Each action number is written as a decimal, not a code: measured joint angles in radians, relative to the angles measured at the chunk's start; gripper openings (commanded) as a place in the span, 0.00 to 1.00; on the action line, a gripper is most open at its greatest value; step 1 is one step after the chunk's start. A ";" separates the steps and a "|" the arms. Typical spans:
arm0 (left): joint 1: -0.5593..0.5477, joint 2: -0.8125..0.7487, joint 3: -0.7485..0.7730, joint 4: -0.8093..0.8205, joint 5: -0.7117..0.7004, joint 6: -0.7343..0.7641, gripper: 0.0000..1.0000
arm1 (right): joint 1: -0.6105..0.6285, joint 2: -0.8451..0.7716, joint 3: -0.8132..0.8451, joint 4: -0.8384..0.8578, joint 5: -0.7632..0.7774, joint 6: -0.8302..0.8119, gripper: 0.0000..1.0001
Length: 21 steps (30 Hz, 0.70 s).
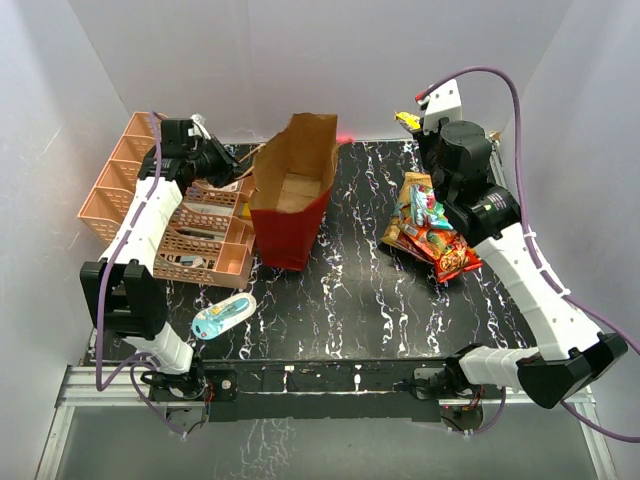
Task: Take the snacks out of the paper bag
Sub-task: Place the snack at the center of the board.
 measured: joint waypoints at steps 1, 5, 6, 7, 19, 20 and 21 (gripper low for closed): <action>0.002 -0.003 -0.022 0.040 0.042 -0.021 0.00 | -0.008 0.000 -0.004 -0.002 -0.015 0.003 0.07; -0.011 -0.006 -0.064 0.161 0.172 -0.098 0.00 | -0.026 -0.002 -0.018 -0.005 -0.051 0.013 0.07; -0.016 -0.007 -0.066 0.178 0.187 -0.109 0.00 | -0.031 -0.003 -0.023 -0.007 -0.057 0.015 0.07; -0.021 -0.010 -0.069 0.195 0.202 -0.120 0.00 | -0.036 -0.005 -0.031 -0.007 -0.062 0.018 0.07; -0.029 -0.114 -0.078 0.056 0.082 -0.044 0.22 | -0.095 -0.044 -0.103 -0.047 -0.043 0.023 0.07; -0.027 -0.118 -0.077 0.040 0.063 -0.032 0.29 | -0.097 -0.044 -0.110 -0.051 -0.035 0.023 0.07; -0.026 -0.120 -0.077 0.025 0.047 -0.020 0.35 | -0.099 -0.044 -0.121 -0.055 -0.027 0.025 0.07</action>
